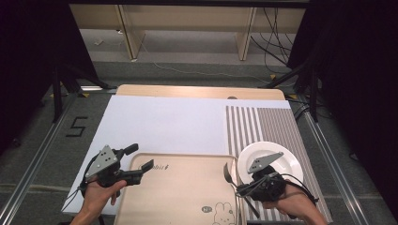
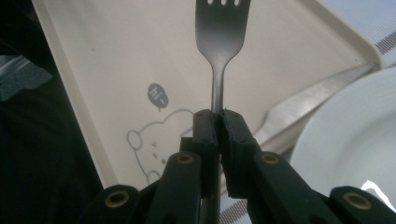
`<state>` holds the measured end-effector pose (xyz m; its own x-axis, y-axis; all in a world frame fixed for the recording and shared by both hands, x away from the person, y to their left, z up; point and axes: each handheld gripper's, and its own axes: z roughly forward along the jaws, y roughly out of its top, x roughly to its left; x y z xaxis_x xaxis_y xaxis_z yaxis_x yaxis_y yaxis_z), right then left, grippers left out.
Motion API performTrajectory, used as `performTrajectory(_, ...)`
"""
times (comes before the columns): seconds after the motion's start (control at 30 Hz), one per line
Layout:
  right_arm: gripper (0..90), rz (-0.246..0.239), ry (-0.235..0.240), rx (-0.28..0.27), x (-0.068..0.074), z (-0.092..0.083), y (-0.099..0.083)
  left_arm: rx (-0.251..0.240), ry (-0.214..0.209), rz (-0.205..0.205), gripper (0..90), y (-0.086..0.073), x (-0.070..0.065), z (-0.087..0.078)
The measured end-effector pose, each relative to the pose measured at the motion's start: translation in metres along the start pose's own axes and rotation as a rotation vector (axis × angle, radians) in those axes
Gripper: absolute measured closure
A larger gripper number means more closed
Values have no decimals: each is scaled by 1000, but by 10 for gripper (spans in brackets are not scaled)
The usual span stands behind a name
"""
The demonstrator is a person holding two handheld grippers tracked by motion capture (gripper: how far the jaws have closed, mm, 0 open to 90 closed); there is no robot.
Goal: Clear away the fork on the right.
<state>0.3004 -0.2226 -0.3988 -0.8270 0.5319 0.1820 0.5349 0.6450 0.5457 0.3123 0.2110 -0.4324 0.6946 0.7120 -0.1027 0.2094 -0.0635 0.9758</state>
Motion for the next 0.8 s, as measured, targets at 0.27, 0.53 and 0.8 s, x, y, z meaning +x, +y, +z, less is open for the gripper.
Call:
performTrajectory(0.27, 856, 21, 74, -27, 6, 11, 13, -5, 1, -2, 178, 1, 0, -1)
performTrajectory(0.53, 855, 13, 99, -13, 17, 23, 20, -16, -7, -1, 177, 1, 0, -1)
performTrajectory(0.8, 856, 9, 87, 27, 29, 36, 31, -7, -1, 1, 176, 1, -1, -1)
